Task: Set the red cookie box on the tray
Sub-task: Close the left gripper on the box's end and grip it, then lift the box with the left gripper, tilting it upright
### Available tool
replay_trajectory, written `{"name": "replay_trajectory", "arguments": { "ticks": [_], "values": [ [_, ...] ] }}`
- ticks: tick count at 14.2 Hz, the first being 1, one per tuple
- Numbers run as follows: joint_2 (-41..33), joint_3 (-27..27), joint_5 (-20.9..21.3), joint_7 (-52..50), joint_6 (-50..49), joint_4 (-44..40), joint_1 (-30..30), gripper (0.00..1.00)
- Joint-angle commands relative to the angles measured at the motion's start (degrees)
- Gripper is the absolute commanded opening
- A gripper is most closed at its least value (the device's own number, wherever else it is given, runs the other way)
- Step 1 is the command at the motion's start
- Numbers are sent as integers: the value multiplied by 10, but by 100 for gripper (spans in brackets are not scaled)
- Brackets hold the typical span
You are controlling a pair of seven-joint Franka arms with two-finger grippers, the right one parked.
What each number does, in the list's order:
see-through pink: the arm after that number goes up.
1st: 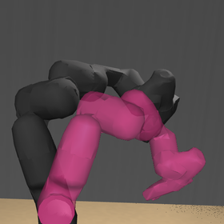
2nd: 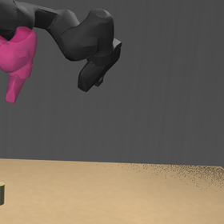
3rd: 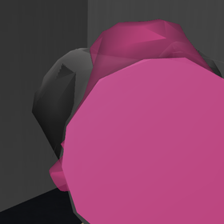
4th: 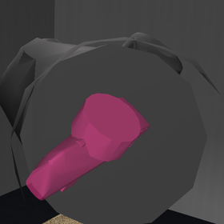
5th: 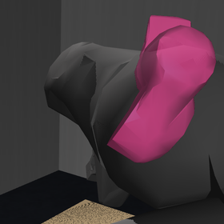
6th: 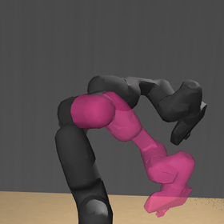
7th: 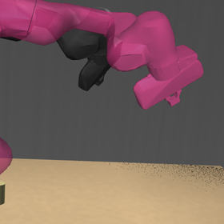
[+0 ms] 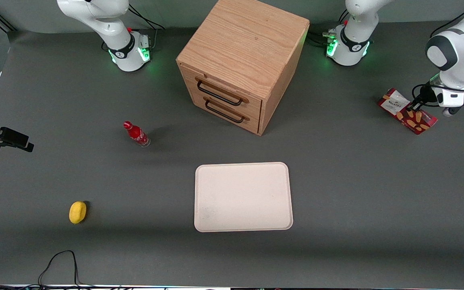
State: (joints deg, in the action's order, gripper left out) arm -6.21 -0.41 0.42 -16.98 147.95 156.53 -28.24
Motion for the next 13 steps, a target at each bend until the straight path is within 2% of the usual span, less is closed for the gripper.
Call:
{"name": "replay_trajectory", "arguments": {
  "ticks": [1, 3, 5, 9, 13],
  "values": [
    [-17, 1, 8, 5, -17, -2, 0, 0],
    [-25, 1, 8, 4, -32, -13, 0, 0],
    [-56, -1, 9, 5, -128, -64, 2, 0],
    [-91, -3, 11, 6, -363, -229, 5, 0],
    [-81, -13, 20, 5, -535, -427, 8, 0]
  ]
}}
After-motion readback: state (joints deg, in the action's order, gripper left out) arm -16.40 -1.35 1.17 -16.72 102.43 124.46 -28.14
